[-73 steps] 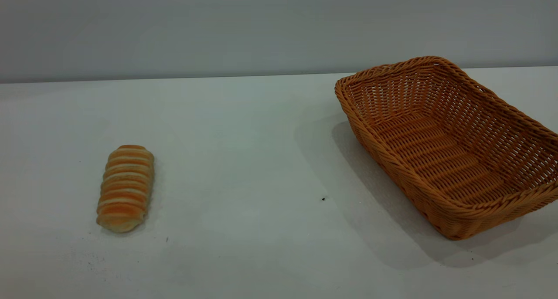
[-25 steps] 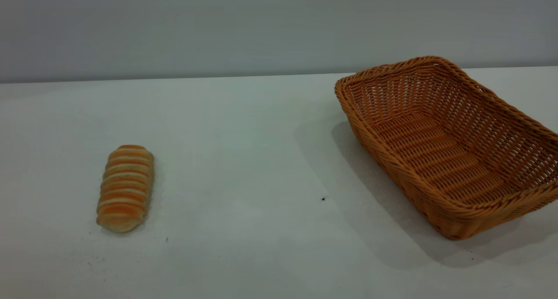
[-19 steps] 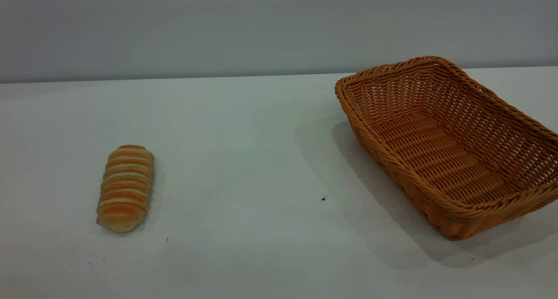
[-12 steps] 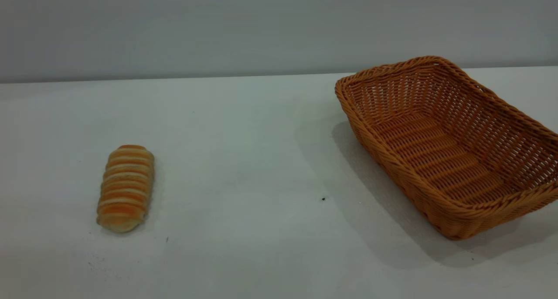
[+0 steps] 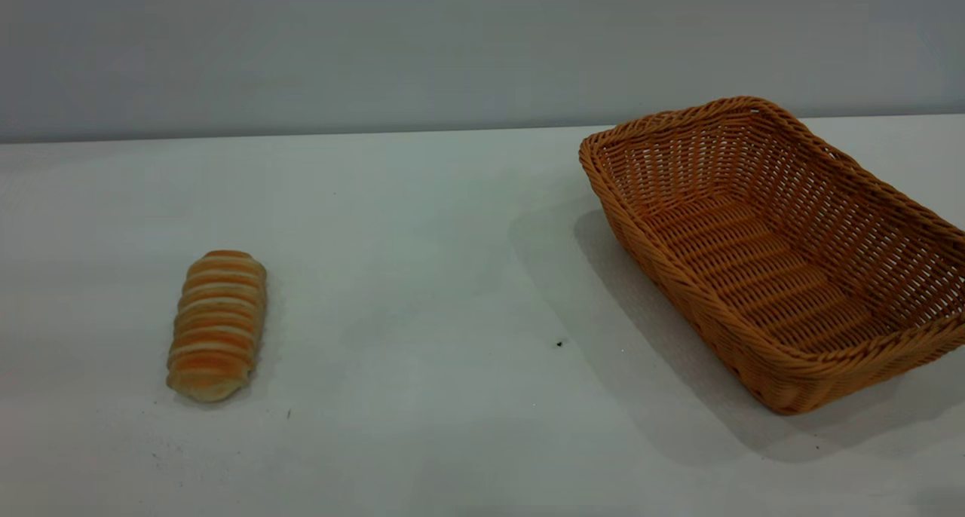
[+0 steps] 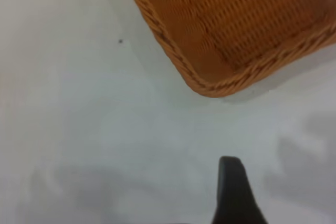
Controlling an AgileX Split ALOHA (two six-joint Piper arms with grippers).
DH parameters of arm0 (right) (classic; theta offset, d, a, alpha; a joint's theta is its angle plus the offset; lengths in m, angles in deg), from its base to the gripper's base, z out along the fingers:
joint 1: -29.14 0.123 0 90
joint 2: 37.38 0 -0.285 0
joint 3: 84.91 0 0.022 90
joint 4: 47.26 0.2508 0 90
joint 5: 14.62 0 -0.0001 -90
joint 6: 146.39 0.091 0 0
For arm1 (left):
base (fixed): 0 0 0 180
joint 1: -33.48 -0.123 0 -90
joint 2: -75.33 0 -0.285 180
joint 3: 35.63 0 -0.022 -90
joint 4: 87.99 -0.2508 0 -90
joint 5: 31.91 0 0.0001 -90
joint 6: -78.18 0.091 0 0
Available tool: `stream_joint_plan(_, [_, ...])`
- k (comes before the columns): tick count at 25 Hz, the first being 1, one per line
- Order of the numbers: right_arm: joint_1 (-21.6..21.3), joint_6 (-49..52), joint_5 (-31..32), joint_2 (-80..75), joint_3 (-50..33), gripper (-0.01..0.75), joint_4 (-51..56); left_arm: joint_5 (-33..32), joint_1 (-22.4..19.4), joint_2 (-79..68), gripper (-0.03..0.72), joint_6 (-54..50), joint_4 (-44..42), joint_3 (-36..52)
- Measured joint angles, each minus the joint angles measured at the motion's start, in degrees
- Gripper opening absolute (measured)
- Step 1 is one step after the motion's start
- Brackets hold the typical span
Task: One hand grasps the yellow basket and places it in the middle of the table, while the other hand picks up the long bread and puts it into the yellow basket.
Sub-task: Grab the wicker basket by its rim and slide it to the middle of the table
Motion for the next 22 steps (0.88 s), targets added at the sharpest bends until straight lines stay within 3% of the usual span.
stream_joint_plan(10, [0.0, 0.66, -12.49, -22.04, 0.13, 0.516, 7.01, 3.71, 0.0, -4.23, 0.556, 0.0, -0.15, 0.0])
stream_joint_plan(22, [-0.16, 7.0, -17.65, -36.37, 6.55, 0.516, 12.54, 3.71, 0.09, -4.23, 0.556, 0.3, -0.15, 0.0])
